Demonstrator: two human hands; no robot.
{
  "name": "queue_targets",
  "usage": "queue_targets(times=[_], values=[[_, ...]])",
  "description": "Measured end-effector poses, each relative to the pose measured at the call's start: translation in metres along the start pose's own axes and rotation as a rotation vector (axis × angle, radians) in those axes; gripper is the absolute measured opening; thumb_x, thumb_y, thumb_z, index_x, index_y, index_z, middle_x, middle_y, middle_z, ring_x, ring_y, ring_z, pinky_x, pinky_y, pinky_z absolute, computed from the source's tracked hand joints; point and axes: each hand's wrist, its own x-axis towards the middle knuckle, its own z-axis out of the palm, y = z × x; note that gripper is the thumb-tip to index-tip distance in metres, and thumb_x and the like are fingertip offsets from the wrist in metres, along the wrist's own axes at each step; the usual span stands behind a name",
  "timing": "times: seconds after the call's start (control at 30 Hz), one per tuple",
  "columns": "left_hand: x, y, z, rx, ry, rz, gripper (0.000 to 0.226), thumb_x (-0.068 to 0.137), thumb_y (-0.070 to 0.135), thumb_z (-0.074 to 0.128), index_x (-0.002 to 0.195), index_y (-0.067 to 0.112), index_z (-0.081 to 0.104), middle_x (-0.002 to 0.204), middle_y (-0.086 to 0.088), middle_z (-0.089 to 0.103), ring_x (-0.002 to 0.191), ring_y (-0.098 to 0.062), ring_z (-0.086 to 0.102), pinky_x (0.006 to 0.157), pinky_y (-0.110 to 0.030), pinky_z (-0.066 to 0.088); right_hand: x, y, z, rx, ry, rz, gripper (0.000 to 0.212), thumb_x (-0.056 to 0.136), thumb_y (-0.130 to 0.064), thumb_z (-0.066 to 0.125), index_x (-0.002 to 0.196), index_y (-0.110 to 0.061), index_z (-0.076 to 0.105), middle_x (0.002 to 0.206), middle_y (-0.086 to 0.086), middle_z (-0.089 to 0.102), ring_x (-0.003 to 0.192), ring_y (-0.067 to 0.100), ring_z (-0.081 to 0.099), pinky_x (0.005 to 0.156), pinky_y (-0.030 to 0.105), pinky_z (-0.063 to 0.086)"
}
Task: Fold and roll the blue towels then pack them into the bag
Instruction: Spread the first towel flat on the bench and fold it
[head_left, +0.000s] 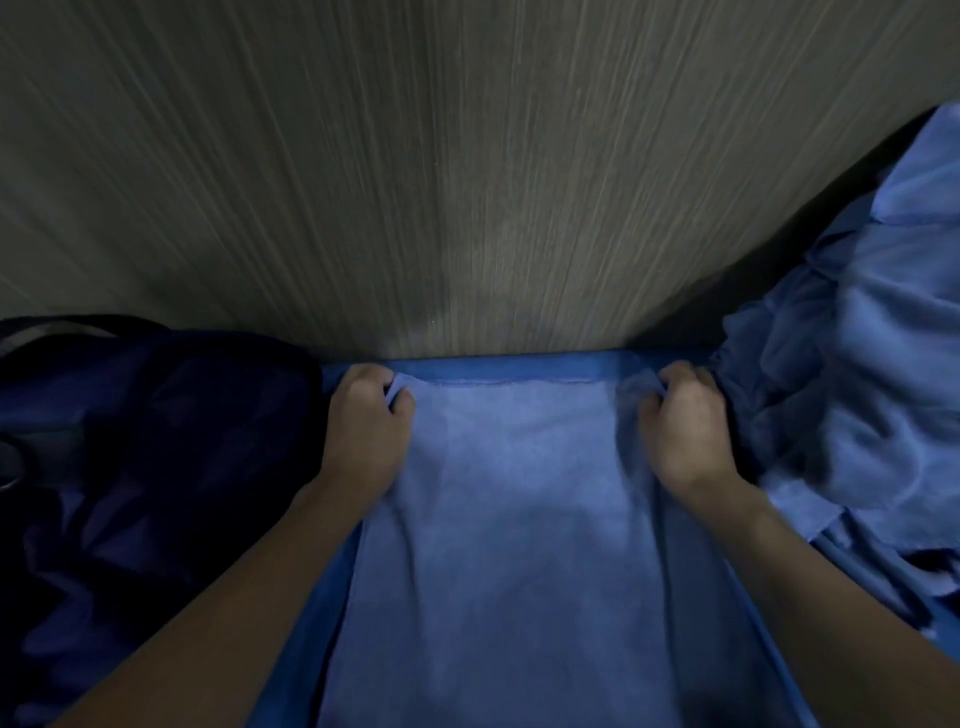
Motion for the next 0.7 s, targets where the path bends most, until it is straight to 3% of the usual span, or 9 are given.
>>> queue_targets(times=[0.17,0.27,0.37,0.53,0.7], values=[[0.012,0.000,-0.005,0.042,-0.078,0.052,0.021,0.083,0.002,0.062,0.065,-0.003,0.054,0.072,-0.011,0.055,0.067,-0.018,0.053,0.055,-0.014,0.036,0.007,-0.004,0.001,-0.062,-0.081,-0.053,0.008,0.091,-0.009,0.053,0.085,-0.003,0.053,0.103,0.024,0.054,0.097,0.041,0.051,0.081,0.043,0.041],[0.017,0.004,-0.011,0.090,-0.143,0.066,0.022,0.083,0.004,0.062,0.063,-0.002,0.054,0.064,-0.011,0.057,0.064,-0.026,0.057,0.060,-0.037,0.048,0.011,-0.001,0.000,-0.017,-0.086,-0.073,0.021,0.090,-0.006,0.054,0.072,-0.010,0.043,0.090,0.022,0.056,0.084,0.039,0.054,0.069,0.037,0.039],[0.022,0.004,-0.014,0.104,-0.236,0.038,0.026,0.086,0.008,0.062,0.062,0.008,0.051,0.063,-0.007,0.057,0.068,-0.030,0.060,0.064,-0.042,0.052,0.009,0.000,-0.002,0.032,-0.103,-0.076,0.027,0.088,-0.006,0.055,0.068,-0.015,0.039,0.080,0.016,0.054,0.077,0.035,0.052,0.066,0.037,0.036],[0.021,0.007,-0.022,0.065,-0.309,-0.006,0.017,0.088,0.014,0.065,0.075,0.005,0.060,0.072,-0.008,0.063,0.071,-0.020,0.059,0.064,-0.032,0.048,-0.004,-0.013,-0.021,0.233,-0.018,-0.031,0.014,0.092,-0.015,0.059,0.081,-0.010,0.052,0.088,0.010,0.051,0.077,0.024,0.049,0.074,0.032,0.040],[0.009,0.013,-0.049,-0.137,-0.348,-0.130,0.017,0.088,0.006,0.063,0.073,0.005,0.056,0.068,-0.009,0.058,0.067,-0.016,0.052,0.061,-0.026,0.041,-0.013,-0.016,-0.049,0.478,-0.117,0.049,0.020,0.088,-0.011,0.066,0.072,-0.007,0.055,0.063,0.010,0.056,0.059,0.020,0.050,0.057,0.037,0.044]])
